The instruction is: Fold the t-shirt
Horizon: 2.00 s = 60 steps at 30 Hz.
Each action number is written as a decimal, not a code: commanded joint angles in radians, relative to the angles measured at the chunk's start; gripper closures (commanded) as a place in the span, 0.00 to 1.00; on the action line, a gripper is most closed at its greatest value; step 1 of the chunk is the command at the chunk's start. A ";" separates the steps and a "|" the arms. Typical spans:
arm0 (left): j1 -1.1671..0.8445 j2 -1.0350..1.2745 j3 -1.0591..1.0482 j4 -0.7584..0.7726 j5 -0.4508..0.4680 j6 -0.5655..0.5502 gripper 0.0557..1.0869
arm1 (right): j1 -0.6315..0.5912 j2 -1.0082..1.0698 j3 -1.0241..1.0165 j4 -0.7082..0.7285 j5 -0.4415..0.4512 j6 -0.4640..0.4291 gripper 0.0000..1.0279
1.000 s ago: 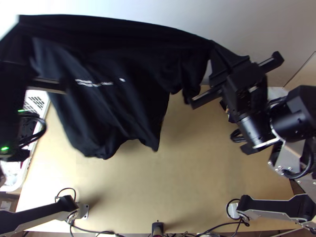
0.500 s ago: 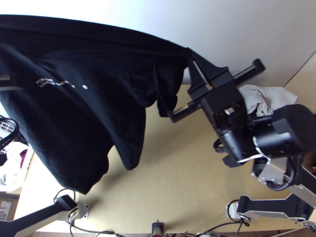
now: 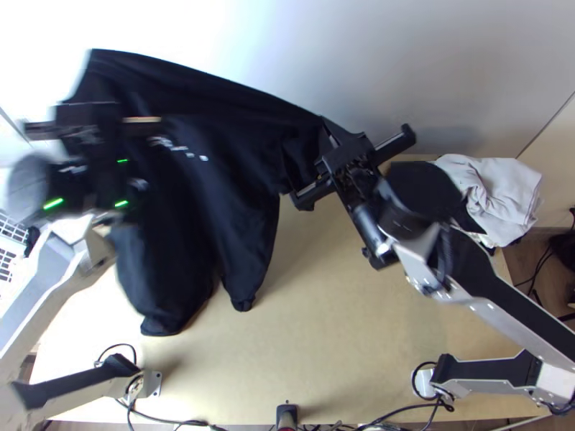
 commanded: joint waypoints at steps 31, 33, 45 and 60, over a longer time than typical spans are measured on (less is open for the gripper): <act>-0.039 0.915 0.312 -0.442 0.497 -0.746 0.96 | -0.655 0.150 -0.453 -0.145 -0.416 0.596 0.97; -0.049 0.902 0.326 -0.482 0.500 -0.789 0.78 | -0.638 0.150 -0.456 -0.159 -0.416 0.596 0.97; -0.143 0.760 0.428 -1.175 0.615 -0.882 0.06 | -0.583 0.135 -0.467 -0.176 -0.416 0.598 0.97; -0.338 0.392 -0.006 -1.430 0.552 -0.855 0.05 | -0.569 0.051 -0.513 -0.209 -0.426 0.647 0.97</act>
